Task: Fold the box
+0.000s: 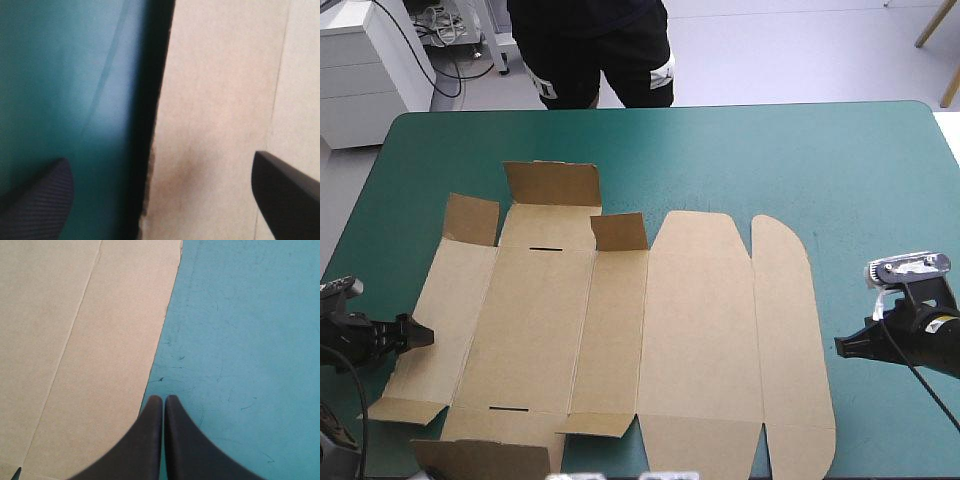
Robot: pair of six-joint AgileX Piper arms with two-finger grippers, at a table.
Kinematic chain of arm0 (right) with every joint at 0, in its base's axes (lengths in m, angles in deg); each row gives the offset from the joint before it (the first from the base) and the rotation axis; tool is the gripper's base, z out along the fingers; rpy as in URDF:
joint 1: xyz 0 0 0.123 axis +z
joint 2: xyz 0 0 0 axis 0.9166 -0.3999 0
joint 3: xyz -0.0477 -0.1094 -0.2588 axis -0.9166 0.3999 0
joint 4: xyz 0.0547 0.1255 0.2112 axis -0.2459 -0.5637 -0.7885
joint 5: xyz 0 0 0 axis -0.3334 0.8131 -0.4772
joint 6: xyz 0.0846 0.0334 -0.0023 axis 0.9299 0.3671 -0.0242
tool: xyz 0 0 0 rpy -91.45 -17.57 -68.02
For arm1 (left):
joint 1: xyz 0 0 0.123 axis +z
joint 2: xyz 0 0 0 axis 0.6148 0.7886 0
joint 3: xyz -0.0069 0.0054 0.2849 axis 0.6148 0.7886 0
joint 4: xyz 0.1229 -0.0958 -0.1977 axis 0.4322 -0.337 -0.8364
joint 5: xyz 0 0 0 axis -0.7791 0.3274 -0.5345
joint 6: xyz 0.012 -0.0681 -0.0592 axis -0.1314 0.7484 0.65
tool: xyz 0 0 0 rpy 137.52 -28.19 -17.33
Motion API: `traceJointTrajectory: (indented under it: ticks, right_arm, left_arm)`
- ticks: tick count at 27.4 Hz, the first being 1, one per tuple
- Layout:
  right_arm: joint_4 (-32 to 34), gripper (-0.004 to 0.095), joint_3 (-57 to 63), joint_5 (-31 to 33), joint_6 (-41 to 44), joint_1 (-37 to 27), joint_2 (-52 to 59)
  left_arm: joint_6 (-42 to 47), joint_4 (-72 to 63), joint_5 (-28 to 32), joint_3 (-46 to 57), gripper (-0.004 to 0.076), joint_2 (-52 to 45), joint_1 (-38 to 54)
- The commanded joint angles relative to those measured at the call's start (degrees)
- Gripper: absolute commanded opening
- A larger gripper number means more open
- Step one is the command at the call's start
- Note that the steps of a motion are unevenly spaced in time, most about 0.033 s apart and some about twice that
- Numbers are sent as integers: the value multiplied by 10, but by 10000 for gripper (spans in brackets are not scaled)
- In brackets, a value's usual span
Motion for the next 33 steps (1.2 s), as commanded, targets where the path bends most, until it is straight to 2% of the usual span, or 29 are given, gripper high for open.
traceJointTrajectory:
  ticks: [1, 8, 20, 27, 33]
  right_arm:
    - [-7, -2, -13, -23, -3, -2, 3]
    - [-5, -2, -13, -23, -3, -2, 3]
    - [-5, -2, -13, -23, -3, -2, 3]
    - [-6, -2, -13, -23, -3, -2, 3]
    - [-6, -3, -13, -25, -3, -2, 3]
  left_arm:
    - [-3, -17, -13, -2, 691, -5, -34]
    - [4, 5, -37, -2, 691, 16, -105]
    - [38, -3, -115, -2, 692, 17, -116]
    - [61, -35, -118, -2, 691, 17, -120]
    - [56, -63, -118, -2, 691, 17, -181]
